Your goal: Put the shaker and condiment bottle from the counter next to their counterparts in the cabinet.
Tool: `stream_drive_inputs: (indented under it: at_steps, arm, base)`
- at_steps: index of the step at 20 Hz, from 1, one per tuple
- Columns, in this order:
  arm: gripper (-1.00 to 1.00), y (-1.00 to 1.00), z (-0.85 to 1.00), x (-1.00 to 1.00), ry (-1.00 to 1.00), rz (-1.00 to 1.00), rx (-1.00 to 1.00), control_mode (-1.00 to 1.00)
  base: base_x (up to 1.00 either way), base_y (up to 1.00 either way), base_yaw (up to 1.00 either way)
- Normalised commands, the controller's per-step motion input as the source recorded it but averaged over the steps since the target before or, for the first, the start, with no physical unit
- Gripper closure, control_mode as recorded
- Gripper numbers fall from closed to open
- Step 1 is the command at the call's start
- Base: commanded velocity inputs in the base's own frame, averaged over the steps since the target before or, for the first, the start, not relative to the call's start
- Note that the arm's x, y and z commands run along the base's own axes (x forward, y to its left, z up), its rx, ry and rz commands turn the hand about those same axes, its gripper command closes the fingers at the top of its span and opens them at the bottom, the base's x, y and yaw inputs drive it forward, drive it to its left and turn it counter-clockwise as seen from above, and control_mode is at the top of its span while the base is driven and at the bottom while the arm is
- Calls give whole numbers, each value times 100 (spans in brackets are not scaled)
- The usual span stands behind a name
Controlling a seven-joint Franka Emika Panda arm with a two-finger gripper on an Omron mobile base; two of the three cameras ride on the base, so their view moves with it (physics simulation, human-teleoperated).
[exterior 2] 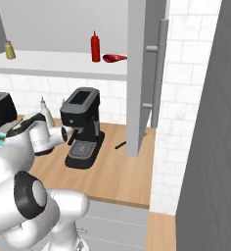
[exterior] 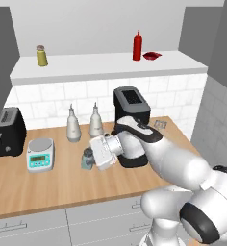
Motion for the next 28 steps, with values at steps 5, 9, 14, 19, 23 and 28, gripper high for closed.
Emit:
stream_drive_inputs:
  at_steps: [5, 9, 14, 19, 23, 28]
  arm:
    - [100, -2, 62, -12, 0, -25, 12, -100]
    - [100, -6, 75, -1, 0, -24, 4, -100]
    - [100, -5, 90, 0, 0, -20, 0, -100]
    - [100, -11, 97, 0, 0, -16, 0, -100]
    - [100, -17, 94, 0, 0, -14, 0, -100]
    - [100, -14, 88, 0, 0, -12, 0, -100]
  base:
    - [0, 0, 0]
    - [0, 0, 0]
    - [0, 0, 0]
    - [0, 0, 0]
    - [0, 0, 0]
    - [0, 0, 0]
